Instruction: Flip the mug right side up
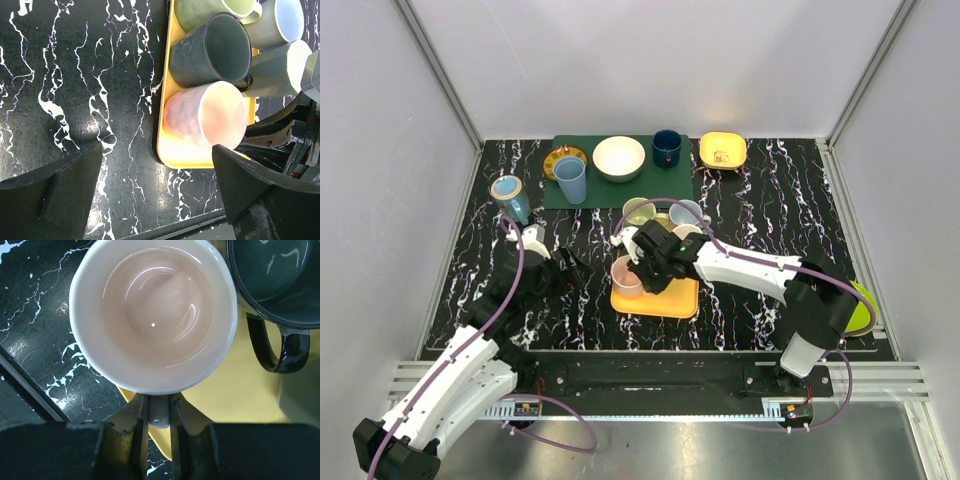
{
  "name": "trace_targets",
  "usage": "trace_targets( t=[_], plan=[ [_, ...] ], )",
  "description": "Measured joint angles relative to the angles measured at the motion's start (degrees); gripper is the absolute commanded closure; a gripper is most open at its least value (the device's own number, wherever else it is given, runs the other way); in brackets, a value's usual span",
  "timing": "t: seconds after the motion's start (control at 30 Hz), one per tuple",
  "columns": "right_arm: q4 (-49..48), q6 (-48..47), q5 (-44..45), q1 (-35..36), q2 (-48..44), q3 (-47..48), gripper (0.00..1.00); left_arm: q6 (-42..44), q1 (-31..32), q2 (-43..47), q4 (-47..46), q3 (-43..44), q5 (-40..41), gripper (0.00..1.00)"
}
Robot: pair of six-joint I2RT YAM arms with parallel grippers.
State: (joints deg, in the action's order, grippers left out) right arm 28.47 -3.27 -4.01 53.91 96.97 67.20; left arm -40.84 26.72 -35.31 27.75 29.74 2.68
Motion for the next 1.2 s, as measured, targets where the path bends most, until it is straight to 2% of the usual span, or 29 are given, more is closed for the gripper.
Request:
trace_targets(
  t=[0.37,0.73,0.9,1.03,1.2],
  plan=[
    [1.6,4.1,3.5,1.7,-4.6,-2.0,1.0,-0.2,0.0,2.3,0.0,0.0,0.6,0.1],
    [4.9,9.9,4.6,2.8,-18.5,-0.4,1.0,-0.5,0.0,8.6,1.4,2.6,4.9,0.06],
    [4.3,15.0,4.1,2.1,-24.8,1.2,1.0,-1.7,0.0,15.1,-0.3,3.4,5.0,0.02],
    [-0.4,21.8,-1.3,-3.2,-31.5,0.5,1.0,-4.6,0.0,21.3,-9.6,2.1,-0.3,0.01],
    [-17.2,34.5,-10.2,-13.4,-40.0,-5.9,1.0,-11.3,0.0,21.9,-27.2,-4.2,-10.2,0.01]
  ],
)
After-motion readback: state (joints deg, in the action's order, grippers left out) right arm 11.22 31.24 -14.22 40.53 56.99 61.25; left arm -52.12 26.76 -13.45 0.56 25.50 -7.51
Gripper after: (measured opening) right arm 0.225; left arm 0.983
